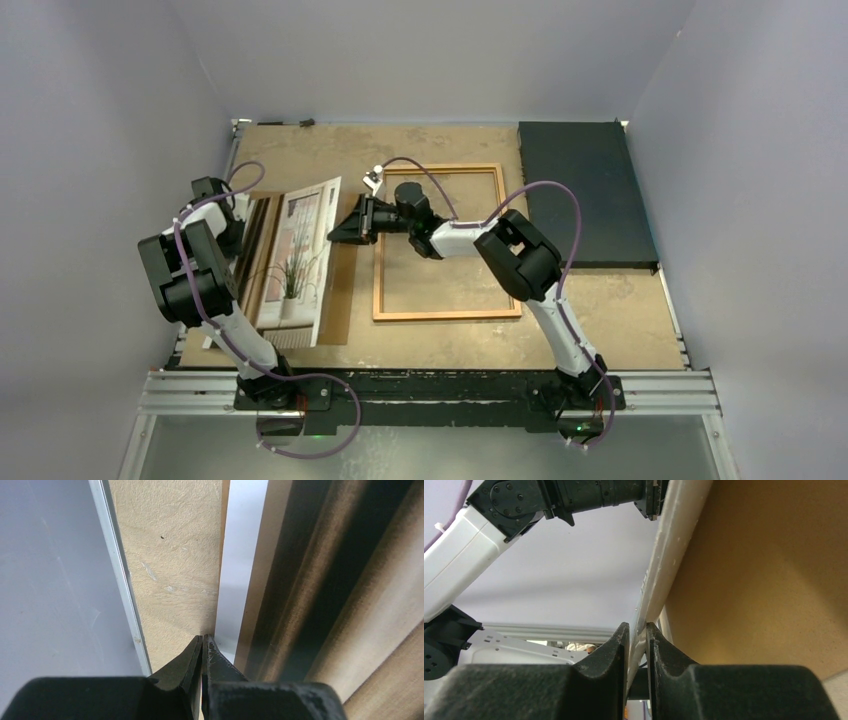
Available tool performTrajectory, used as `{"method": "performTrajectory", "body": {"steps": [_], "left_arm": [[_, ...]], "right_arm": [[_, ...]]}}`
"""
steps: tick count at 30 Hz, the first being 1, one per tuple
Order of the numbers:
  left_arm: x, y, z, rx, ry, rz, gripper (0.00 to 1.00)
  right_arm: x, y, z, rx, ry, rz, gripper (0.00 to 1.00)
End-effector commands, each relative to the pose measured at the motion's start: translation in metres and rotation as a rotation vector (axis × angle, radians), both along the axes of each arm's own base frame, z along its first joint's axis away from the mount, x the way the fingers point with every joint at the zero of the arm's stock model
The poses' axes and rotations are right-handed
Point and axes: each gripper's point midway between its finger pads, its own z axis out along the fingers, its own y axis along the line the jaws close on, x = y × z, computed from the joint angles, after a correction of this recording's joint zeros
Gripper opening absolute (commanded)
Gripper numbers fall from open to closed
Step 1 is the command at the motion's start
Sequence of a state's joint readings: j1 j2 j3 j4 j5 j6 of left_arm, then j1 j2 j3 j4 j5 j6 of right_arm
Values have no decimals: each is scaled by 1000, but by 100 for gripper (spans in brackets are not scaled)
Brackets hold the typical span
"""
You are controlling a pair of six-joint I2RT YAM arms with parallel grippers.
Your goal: Put the photo into the frame
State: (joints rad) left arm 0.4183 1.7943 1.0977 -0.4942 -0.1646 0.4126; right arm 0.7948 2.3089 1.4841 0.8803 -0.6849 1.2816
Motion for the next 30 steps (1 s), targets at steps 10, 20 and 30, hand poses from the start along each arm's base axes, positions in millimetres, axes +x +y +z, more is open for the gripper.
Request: {"method": "performTrajectory", "body": {"steps": [10, 20, 30], "left_arm": [[13, 0, 16, -4, -36, -13, 0], [15, -12, 15, -22, -31, -43, 0], [27, -21, 18, -34, -53, -34, 0]], "right_arm": [[8, -33, 49, 54, -93, -18, 9], [36, -79, 82, -76, -194, -78, 0], [51, -170, 103, -288, -286, -171, 0]]}}
